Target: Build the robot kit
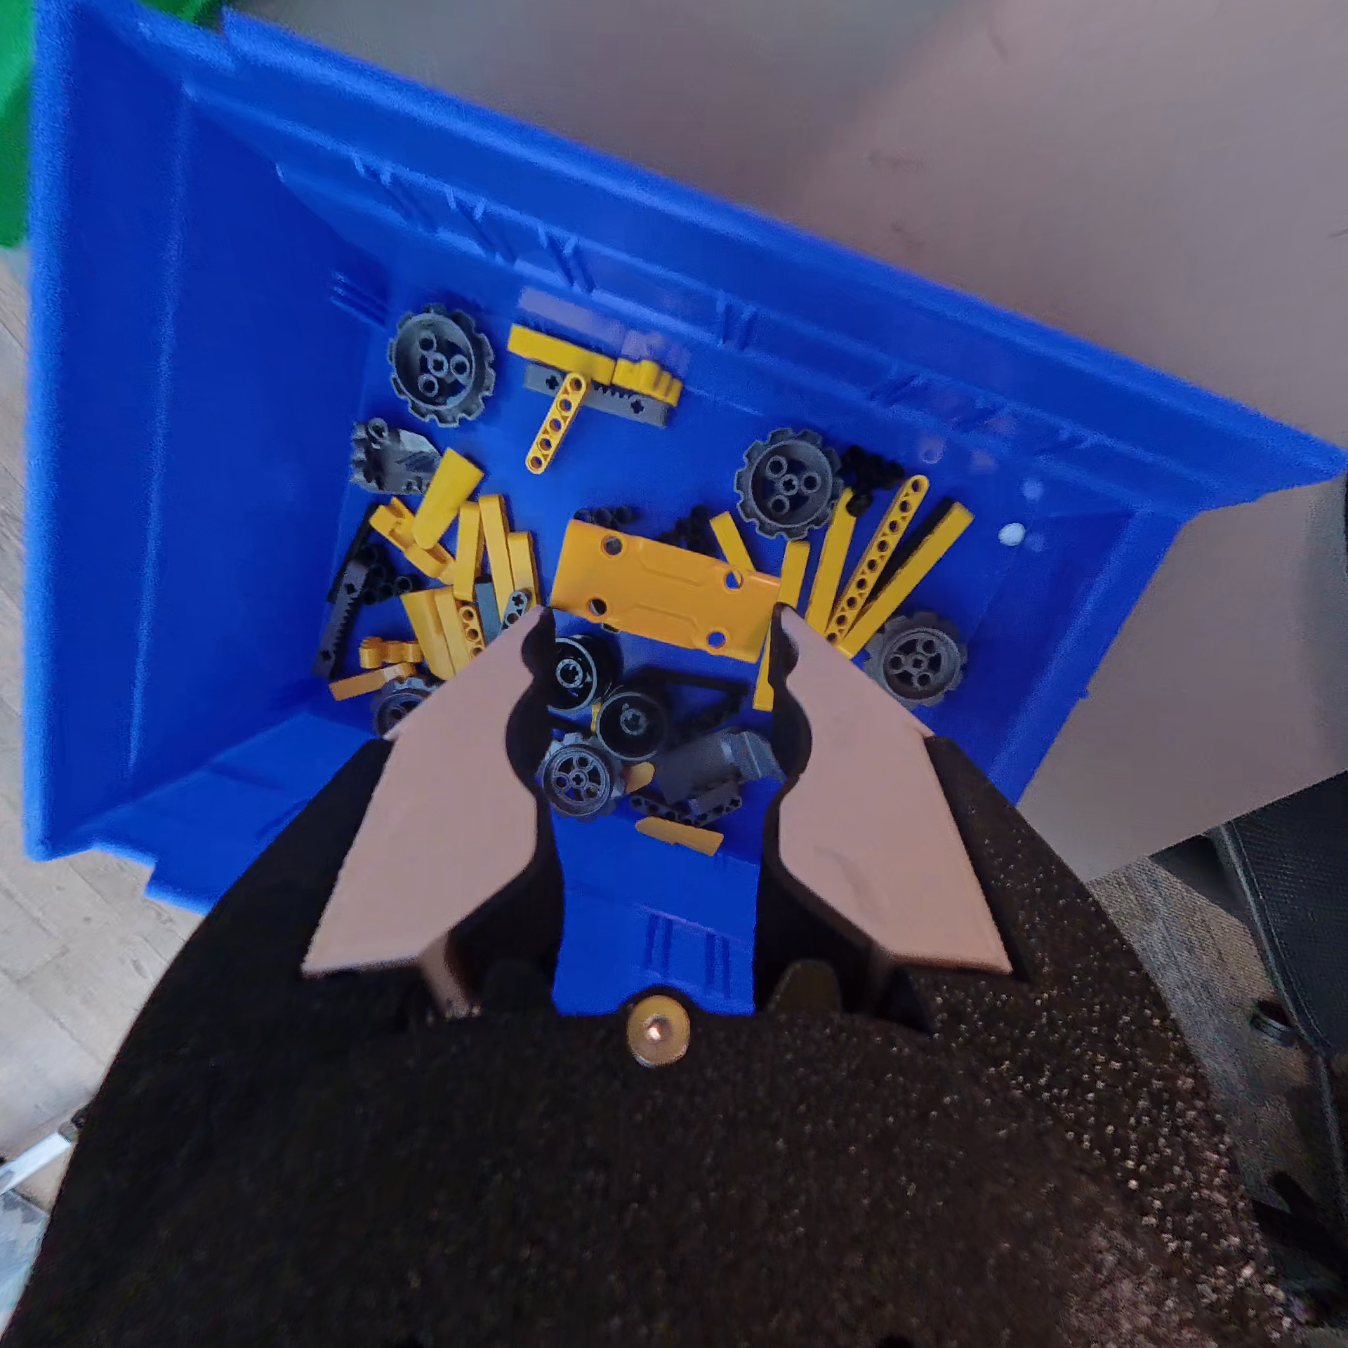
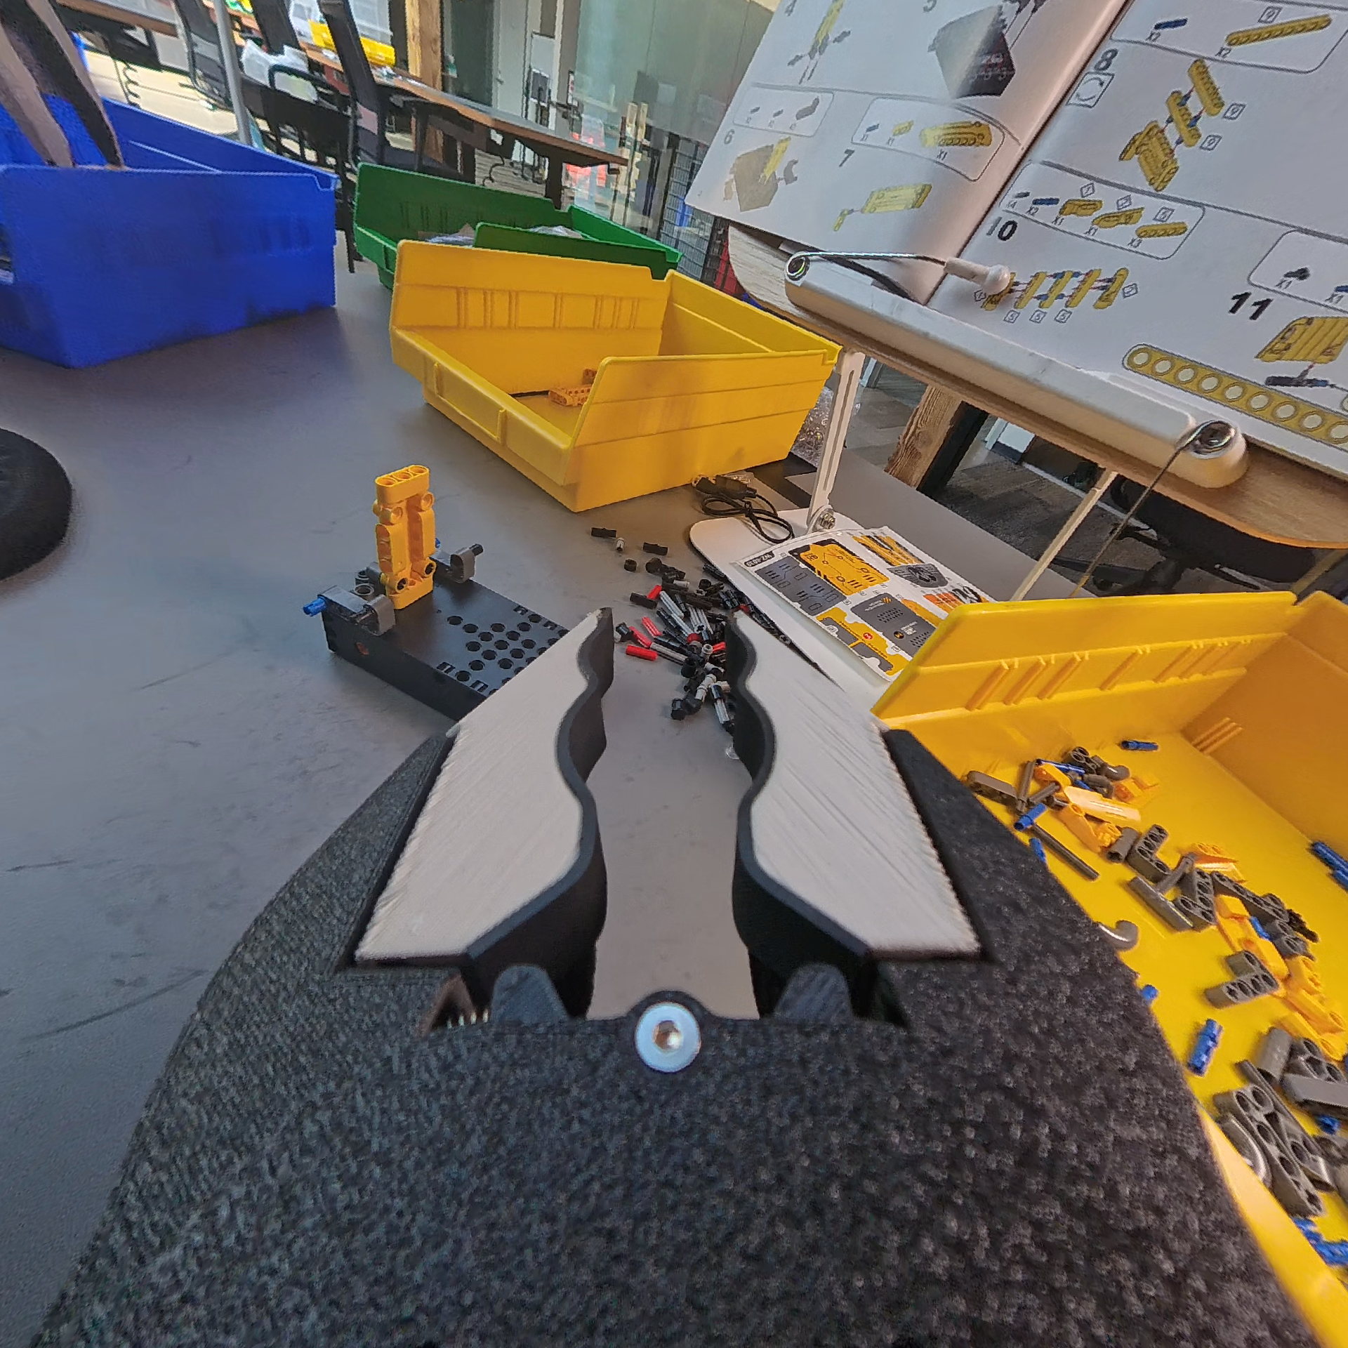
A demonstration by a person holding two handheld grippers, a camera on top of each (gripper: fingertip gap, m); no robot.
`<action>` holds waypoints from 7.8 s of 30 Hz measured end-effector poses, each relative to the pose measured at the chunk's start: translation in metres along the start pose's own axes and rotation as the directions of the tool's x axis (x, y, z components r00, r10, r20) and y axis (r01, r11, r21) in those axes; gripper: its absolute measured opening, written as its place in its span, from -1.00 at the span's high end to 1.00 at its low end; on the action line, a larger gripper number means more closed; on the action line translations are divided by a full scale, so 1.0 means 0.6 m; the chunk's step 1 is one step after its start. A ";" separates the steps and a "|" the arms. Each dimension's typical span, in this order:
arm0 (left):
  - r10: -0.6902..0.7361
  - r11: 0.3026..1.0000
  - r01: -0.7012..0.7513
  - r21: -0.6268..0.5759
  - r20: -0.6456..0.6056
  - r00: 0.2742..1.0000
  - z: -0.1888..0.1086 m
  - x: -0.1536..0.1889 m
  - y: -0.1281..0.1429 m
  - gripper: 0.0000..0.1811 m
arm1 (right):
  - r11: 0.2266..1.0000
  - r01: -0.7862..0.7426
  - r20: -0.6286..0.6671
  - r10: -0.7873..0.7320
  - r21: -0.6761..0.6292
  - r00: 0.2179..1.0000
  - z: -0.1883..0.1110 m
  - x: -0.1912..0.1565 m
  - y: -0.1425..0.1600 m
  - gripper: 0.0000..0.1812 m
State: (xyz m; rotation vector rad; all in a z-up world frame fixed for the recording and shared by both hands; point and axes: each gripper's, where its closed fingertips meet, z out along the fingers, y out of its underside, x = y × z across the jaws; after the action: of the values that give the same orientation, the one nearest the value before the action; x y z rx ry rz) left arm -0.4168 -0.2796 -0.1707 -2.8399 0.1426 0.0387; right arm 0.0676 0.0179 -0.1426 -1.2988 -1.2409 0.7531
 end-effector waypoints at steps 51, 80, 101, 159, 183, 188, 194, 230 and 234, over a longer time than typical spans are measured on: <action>0.599 0.547 -0.658 0.518 0.307 0.740 -0.006 0.437 -0.315 0.81 | 0.998 0.049 0.086 -0.045 -0.050 0.995 0.016 -0.050 0.029 0.67; 0.702 0.622 -0.578 0.528 -0.049 0.711 0.242 0.550 -0.505 0.66 | 0.999 -0.006 0.074 0.009 -0.032 0.997 0.005 -0.021 0.031 0.69; 0.767 0.552 -0.679 0.484 0.024 0.641 0.234 0.543 -0.492 0.93 | 0.999 0.006 0.075 -0.002 -0.045 0.997 0.005 -0.021 0.035 0.69; 0.565 0.507 -0.115 0.854 -0.229 0.793 0.085 0.593 -0.416 0.14 | 0.886 0.369 0.705 -0.070 -0.282 0.706 -0.040 -0.249 0.118 0.61; 0.675 0.563 -0.474 0.677 -0.045 0.737 0.175 0.583 -0.384 0.53 | 0.993 0.073 0.400 -0.029 -0.096 0.916 -0.010 -0.122 0.009 0.56; 0.653 0.539 -0.387 0.748 -0.081 0.753 0.146 0.581 -0.390 0.34 | 0.999 0.020 0.207 -0.014 -0.029 0.978 -0.020 -0.037 -0.031 0.59; 0.568 0.407 -0.142 0.902 -0.128 0.813 0.062 0.561 -0.415 0.28 | 0.997 -0.021 -0.102 0.029 0.072 0.994 -0.104 0.105 -0.086 0.66; 0.264 0.480 -0.119 0.869 -0.013 0.964 0.073 0.548 -0.419 0.14 | 0.463 -0.512 -0.508 0.144 -0.724 0.849 -0.381 0.441 0.340 0.88; 0.270 0.484 -0.113 0.868 -0.025 0.963 0.075 0.548 -0.418 0.15 | 0.476 -0.480 -0.495 0.105 -0.737 0.863 -0.391 0.441 0.324 0.85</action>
State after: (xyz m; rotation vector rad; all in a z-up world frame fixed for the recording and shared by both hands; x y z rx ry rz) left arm -0.0649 -0.0589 -0.1542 -1.7745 0.3951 -0.1721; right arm 0.3957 0.2368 -0.2270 -2.4104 -1.0569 0.0129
